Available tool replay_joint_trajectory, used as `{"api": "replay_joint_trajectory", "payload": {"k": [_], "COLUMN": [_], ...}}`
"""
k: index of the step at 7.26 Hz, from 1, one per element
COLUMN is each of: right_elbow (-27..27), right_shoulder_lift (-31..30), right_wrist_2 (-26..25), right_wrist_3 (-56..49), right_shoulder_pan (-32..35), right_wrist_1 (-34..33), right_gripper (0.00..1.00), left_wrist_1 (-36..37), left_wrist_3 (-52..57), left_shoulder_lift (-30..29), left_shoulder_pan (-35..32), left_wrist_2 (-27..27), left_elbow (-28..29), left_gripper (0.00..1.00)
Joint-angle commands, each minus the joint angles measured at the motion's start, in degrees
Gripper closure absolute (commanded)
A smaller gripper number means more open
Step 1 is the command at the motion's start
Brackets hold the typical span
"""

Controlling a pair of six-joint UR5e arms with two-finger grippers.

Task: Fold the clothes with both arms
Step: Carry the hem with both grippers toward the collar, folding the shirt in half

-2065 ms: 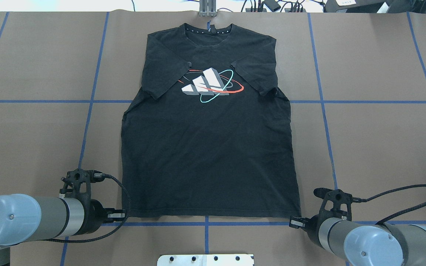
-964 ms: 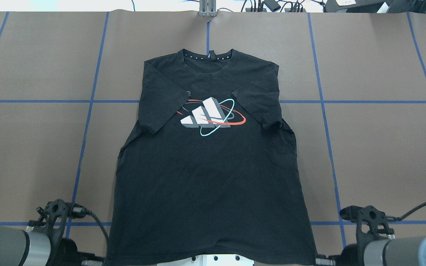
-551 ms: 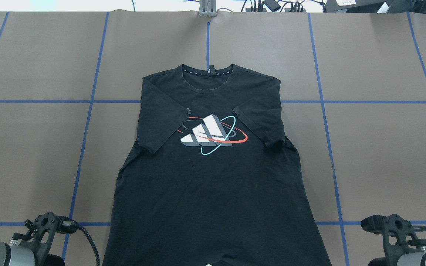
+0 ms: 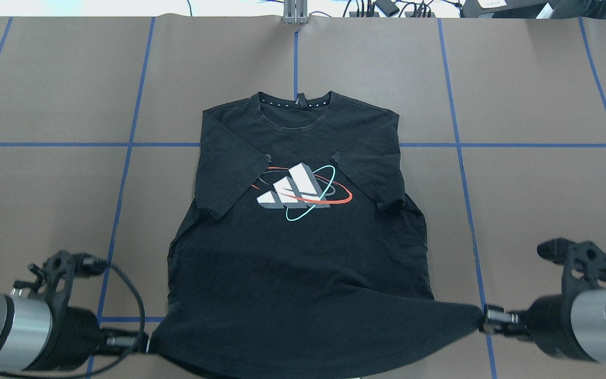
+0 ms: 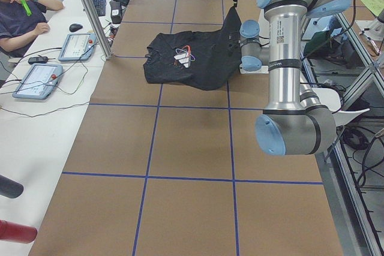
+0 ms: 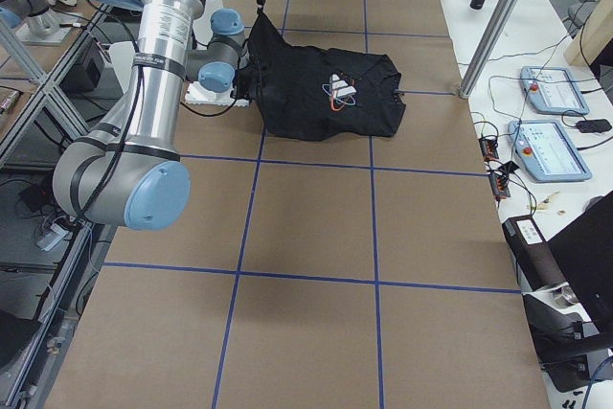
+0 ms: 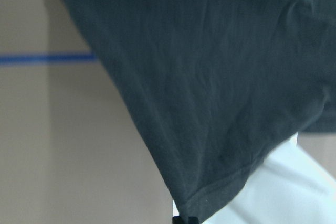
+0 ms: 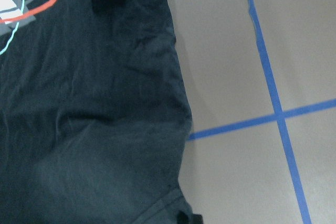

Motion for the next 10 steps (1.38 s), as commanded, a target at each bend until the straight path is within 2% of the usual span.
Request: {"api": "replay_joint_trajectory", "payload": {"k": [1,2,5,7,10], "right_elbow": [-9.0,-11.4,-15.4,-17.4,-28.0], "right_shoulder_lift": [8.2,12.0,28.9,30.0,36.4], "right_wrist_2": [3.1,4.7,5.4,8.0,8.1], "right_wrist_3": [-4.4,-6.0,-11.8,-15.9,-18.1], "right_shoulder_pan": [10.9,15.0,22.2,26.4,28.8], "right_wrist_1": [-0.6,-1.9,-20.1,-21.0,-20.5], "right_gripper": [1.00,1.00,1.00,1.00,1.00], "left_wrist_1": [0.1,0.1,1.3,8.7,8.0], "left_wrist_3": [0.2,0.2,0.5,6.0,8.8], "left_shoulder_lift": [-6.4,-9.3,-14.8,-20.6,-24.7], "left_shoulder_pan": [-9.6,-13.1,-21.0,-24.8,-26.4], "left_wrist_2": [0.1,0.1,-0.2,-0.3,0.0], "left_elbow": [6.0,8.9,13.4,14.1,22.2], "left_gripper": [1.00,1.00,1.00,1.00,1.00]}}
